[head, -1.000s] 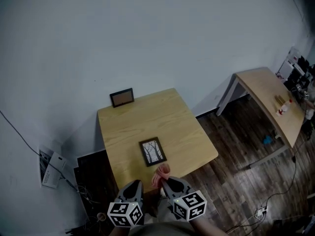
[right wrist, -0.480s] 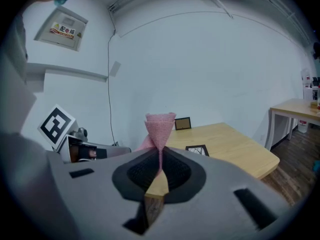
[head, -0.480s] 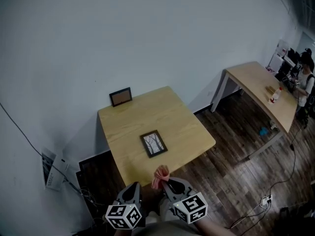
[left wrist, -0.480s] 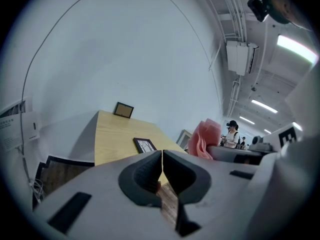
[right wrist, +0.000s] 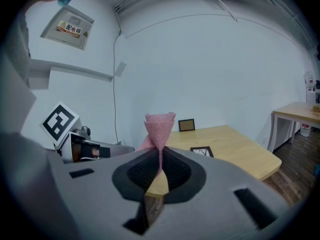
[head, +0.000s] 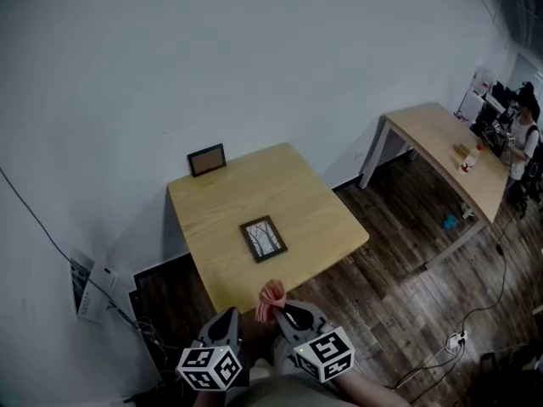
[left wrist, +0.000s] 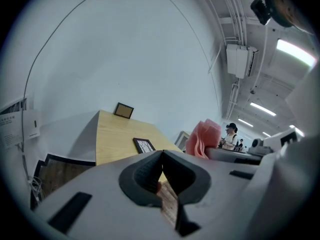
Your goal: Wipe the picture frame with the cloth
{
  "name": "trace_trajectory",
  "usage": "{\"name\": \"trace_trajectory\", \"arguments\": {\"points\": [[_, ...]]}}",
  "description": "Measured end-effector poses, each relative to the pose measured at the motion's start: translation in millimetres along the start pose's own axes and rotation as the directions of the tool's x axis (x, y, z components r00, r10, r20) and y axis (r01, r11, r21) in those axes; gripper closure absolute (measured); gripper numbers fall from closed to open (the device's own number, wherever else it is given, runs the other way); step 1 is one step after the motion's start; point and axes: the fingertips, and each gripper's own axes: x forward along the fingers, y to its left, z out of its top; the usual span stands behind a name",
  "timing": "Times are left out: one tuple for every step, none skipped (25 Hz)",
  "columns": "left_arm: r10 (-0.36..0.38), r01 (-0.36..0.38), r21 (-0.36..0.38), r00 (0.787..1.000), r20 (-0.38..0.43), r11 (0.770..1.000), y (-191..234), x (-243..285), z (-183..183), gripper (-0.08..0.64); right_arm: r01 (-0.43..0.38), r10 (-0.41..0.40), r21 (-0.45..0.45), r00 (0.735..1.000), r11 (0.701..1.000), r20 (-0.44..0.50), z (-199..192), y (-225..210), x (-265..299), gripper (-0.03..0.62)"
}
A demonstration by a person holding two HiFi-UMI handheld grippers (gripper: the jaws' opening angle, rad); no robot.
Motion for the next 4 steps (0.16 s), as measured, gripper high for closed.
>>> {"name": "trace_trajectory", "arguments": {"points": [[-0.002,0.002,0.001,1.0,0.0,1.0,-0.3,-0.1,0.2,0.555,-0.001,0.001,-0.002,1.0,1.0,0.002,0.4,0.5,0.2,0.578],[-0.004,0.004,0.001,1.0,0.001,1.0,-0.7,-0.5,0.0,0.555,-0.001,0.001,-0.004,1.0,1.0,0.004,0.4,1.0,0.1,0.578],[-0.006,0.006,0.002,1.0,0.001,1.0,-1.0,-1.0,-0.3,0.555,-0.002,0.002,-0.007,1.0,1.0,0.006,0.4,1.4,-0.1,0.578],[-0.007,0.007,0.002,1.0,0.001,1.0,-1.4,-1.6,-0.7,0.555,-0.002,0.002,-0.01,1.0,1.0,0.009,0.3,1.8,-0.3,0.578]]}}
